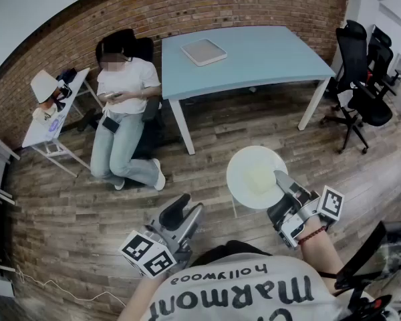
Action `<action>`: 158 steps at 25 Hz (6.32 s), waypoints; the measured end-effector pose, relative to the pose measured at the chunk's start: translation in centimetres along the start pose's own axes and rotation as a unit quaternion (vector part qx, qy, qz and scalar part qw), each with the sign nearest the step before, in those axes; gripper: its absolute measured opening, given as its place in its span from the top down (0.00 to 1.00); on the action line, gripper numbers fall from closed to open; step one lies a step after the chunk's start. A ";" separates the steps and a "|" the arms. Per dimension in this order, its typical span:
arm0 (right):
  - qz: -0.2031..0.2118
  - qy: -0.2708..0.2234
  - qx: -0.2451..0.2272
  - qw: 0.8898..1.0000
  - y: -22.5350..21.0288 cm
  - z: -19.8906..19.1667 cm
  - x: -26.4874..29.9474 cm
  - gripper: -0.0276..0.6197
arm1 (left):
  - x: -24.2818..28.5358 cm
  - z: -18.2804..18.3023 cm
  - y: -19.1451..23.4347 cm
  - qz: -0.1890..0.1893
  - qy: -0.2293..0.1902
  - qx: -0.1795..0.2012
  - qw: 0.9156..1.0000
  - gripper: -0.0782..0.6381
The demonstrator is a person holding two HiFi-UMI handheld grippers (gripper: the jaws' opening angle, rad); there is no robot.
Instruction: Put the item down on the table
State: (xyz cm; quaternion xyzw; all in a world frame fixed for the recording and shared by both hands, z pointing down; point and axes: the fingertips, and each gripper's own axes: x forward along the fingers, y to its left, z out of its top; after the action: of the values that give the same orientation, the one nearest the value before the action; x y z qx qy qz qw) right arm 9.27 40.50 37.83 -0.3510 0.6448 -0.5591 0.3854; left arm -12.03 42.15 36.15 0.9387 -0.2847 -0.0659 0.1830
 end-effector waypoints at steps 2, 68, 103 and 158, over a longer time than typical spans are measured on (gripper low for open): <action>0.006 0.001 0.001 1.000 0.1 0.0 0.1 0.90 | 0.0 -0.1 0.1 -0.001 0.002 0.002 1.000 0.65; 0.003 0.040 -0.030 0.999 -6.3 17.0 19.7 0.90 | 14.2 2.3 21.3 0.102 0.024 -0.102 0.989 0.88; -0.031 0.005 -0.018 0.999 -10.5 25.7 22.8 0.90 | 25.9 2.1 26.6 0.061 0.052 -0.111 0.991 0.88; -0.090 0.086 -0.034 0.992 -16.5 39.3 64.7 0.90 | 36.6 17.6 58.9 0.182 -0.001 -0.133 0.974 0.88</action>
State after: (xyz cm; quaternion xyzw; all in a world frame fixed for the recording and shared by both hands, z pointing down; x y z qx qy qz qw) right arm 15.04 -36.49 44.39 -0.3709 0.6603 -0.5971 0.2645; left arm -15.72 -29.07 41.64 0.8384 -0.4394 -0.0697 0.3148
